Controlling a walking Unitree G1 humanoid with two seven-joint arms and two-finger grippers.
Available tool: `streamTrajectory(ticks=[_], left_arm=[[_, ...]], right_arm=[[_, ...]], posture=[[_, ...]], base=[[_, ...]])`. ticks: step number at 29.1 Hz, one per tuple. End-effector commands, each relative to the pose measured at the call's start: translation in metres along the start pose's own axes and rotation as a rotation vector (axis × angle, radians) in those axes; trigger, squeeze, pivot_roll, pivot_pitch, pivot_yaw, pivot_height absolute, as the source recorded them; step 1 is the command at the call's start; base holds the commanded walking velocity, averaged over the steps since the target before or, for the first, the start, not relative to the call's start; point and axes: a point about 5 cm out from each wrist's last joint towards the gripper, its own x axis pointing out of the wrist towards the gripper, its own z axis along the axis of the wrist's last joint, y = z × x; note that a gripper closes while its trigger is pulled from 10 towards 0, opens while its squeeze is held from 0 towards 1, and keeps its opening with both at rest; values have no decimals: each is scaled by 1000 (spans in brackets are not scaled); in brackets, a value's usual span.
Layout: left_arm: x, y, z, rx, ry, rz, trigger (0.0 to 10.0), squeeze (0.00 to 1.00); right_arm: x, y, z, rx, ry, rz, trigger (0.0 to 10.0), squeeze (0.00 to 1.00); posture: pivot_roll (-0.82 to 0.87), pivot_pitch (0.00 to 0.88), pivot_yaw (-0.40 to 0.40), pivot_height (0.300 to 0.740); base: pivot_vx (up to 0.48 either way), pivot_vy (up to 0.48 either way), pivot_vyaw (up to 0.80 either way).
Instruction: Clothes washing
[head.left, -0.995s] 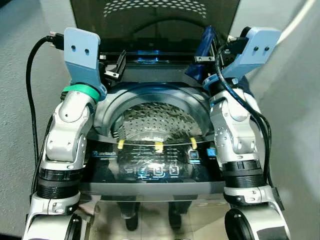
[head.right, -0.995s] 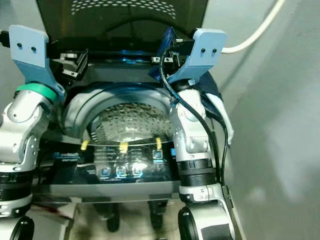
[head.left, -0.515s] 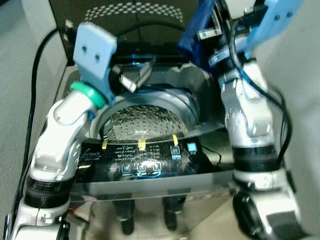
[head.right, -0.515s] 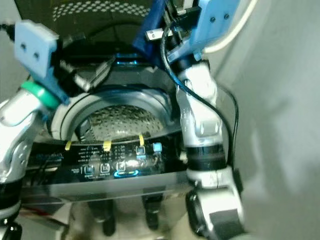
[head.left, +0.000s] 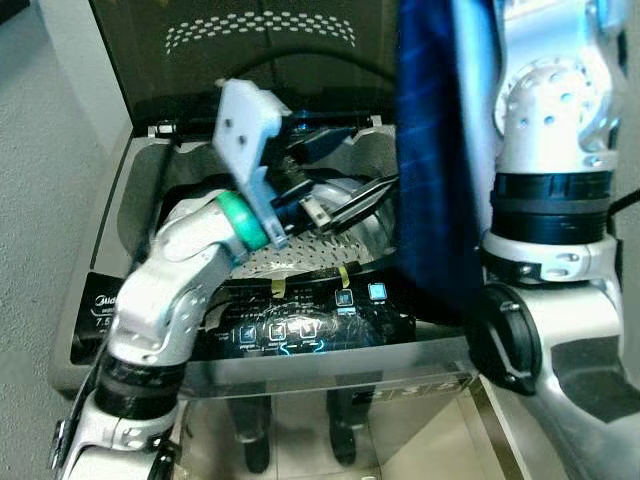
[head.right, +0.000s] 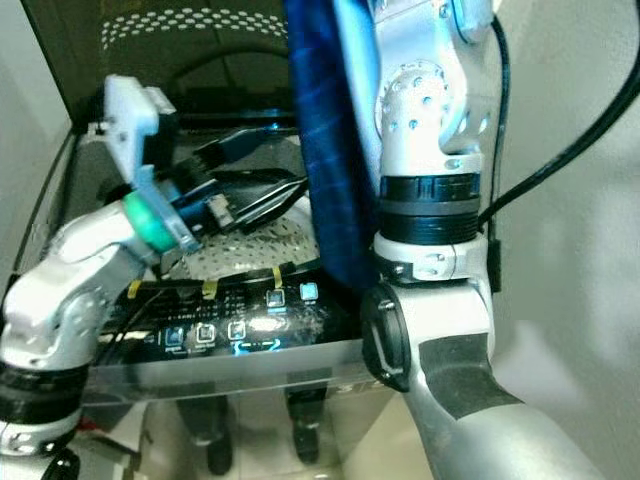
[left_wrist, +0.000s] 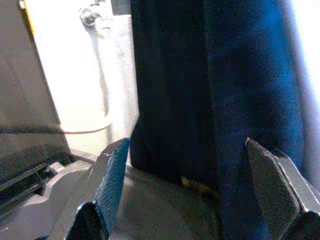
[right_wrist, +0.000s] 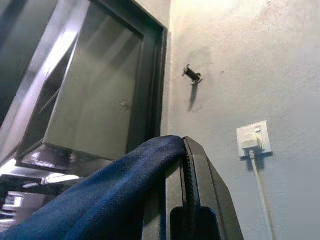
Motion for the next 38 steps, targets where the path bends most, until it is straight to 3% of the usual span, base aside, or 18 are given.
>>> streamTrajectory(ticks=[1,4,6,8,10,11,12,13,14,16,20,21,22,23,25,28,35,38], left_arm=[[15,-3,-5,-105,-2,-109,10000,0],[23,-4,-7,-144,1,-151,10000,0],[34,10,-9,-156,13,-86,10000,0],[44,42,-10,-80,44,146,10000,0],[44,42,-10,-80,44,146,10000,0],[45,53,-9,-59,62,224,10000,0],[38,77,-2,4,70,411,10000,0],[38,77,-2,4,70,411,10000,0],[31,92,5,43,70,535,10000,0],[4,127,26,183,63,814,10000,0],[-17,144,45,291,35,952,10000,0],[-31,151,60,362,-4,1031,10000,0],[-51,158,86,511,-63,1148,10000,0],[-51,158,86,511,-63,1148,10000,0],[-66,159,105,647,-124,1228,10000,0],[-76,158,112,695,-160,1265,10000,0],[-80,147,99,707,-169,1213,10000,0],[-82,141,77,635,-76,1186,10000,0]], right_arm=[[11,9,4,51,-18,59,10000,0],[13,9,3,67,-13,75,10000,0],[14,10,3,76,-11,85,10000,0],[16,10,3,91,-7,86,10000,0],[16,10,3,91,-7,86,10000,0],[15,10,3,93,-6,84,10000,0],[11,7,6,94,-5,81,10000,0],[11,7,6,94,-5,81,10000,0],[7,6,8,93,-5,80,10000,0],[-4,-2,14,82,0,63,10000,0],[-12,-10,14,61,15,31,10000,0],[-19,-16,13,37,35,0,10000,0],[-33,-28,6,-35,90,-52,10000,0],[-33,-28,6,-35,90,-52,10000,0],[-50,-38,-6,-129,180,-104,10000,0],[-63,-42,-18,-192,262,-117,10000,0],[-79,-25,-56,-284,443,26,10000,0],[-91,-9,-89,-366,592,162,10000,0]], posture=[[16,0,46,740],[10,0,47,740],[-1,0,50,740],[-8,0,54,740],[-8,0,54,740],[-8,0,54,740],[-5,4,55,740],[-5,4,55,740],[-5,4,55,740],[2,9,53,740],[2,9,53,740],[13,17,49,740],[19,19,46,740],[19,19,46,740],[26,24,42,740],[30,26,41,740],[35,31,36,740],[43,32,35,740]], base=[[0,0,0],[0,0,0],[0,0,0],[0,0,0],[0,0,0],[0,0,0],[0,0,0],[0,0,0],[0,0,0],[0,0,0],[0,0,0],[0,0,0],[0,0,0],[0,0,0],[0,0,0],[0,0,0],[0,0,0],[0,0,0]])
